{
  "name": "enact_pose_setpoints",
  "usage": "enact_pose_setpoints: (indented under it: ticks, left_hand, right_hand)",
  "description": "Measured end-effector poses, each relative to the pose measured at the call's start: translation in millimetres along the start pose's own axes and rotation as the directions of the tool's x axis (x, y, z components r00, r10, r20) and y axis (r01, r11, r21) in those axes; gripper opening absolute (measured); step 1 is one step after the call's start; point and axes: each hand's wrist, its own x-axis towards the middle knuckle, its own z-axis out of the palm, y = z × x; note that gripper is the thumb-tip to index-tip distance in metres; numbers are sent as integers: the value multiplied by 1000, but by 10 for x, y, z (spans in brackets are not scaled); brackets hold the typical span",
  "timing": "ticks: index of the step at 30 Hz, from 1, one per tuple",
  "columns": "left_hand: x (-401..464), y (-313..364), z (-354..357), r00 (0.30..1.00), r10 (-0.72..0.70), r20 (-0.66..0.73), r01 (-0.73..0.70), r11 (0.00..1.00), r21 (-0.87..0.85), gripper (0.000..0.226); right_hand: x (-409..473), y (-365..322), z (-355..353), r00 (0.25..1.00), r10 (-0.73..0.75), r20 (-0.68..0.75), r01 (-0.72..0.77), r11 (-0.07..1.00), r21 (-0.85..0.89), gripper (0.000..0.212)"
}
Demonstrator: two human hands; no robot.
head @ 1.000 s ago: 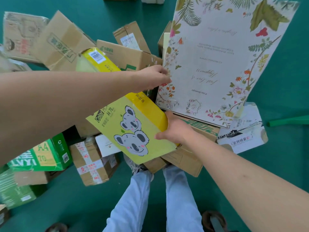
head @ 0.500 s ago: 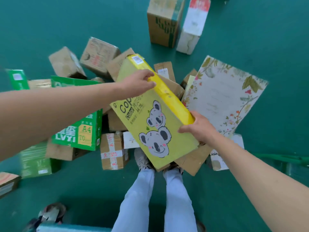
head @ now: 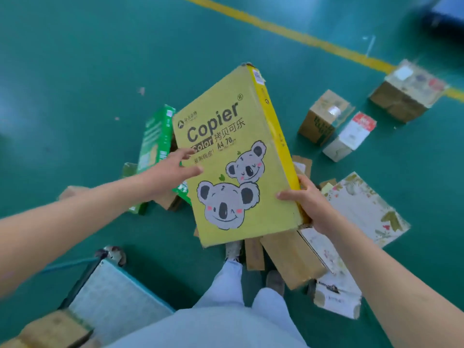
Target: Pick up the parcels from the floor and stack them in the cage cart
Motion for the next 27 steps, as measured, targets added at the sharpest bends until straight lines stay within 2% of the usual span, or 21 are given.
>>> enact_pose_setpoints:
  ticks: [2,5,8,10,11,13,15,20,24,27]
  left_hand:
    - [-405,-288,-87,986,-127,-109,102,972,-212,72]
    - [-989,-633,2,929,-304,-209,170,856,-488,84]
    - [-1445,-776,210,889,-411,-202,148,675,-723,96]
    - [-1727,-824,343,877,-449,-170,109,532,-840,95]
    - [-1864,-851,406,883,-444,-150,91,477,-874,83]
    - [-2194,-866,552,889,-439,-131,72,416,-907,41]
    - [-2456,-905,693,867,-477,-144,58,384,-922,25]
    - [-3148,-1198,989,808,-562,-178,13,319,-948,34]
    - [-3720,-1487,1289,796,-585,-155,6,263,-965,38]
    - [-4188,-1783,1576,783,-607,-137,-32,181,-983,49]
  right_hand:
    - [-156,-174,162,998,-12,70,12,1000,-7,69]
    - [-408,-358,354,980,-48,193,50,999,-4,64]
    - [-660,-468,466,948,-92,304,107,994,-36,71]
    - [-796,-497,518,925,-102,366,134,989,-62,74]
    - [-870,-510,552,911,-107,398,147,987,-71,74]
    - [-1014,-512,633,882,-99,461,166,980,-107,75]
    - [-1130,-523,705,862,-66,503,161,976,-147,75]
    - [-1425,-548,1009,808,17,589,178,946,-271,73]
    - [-1671,-479,1381,767,91,635,187,915,-358,43]
    - [-1868,-366,1749,735,148,662,215,875,-434,47]
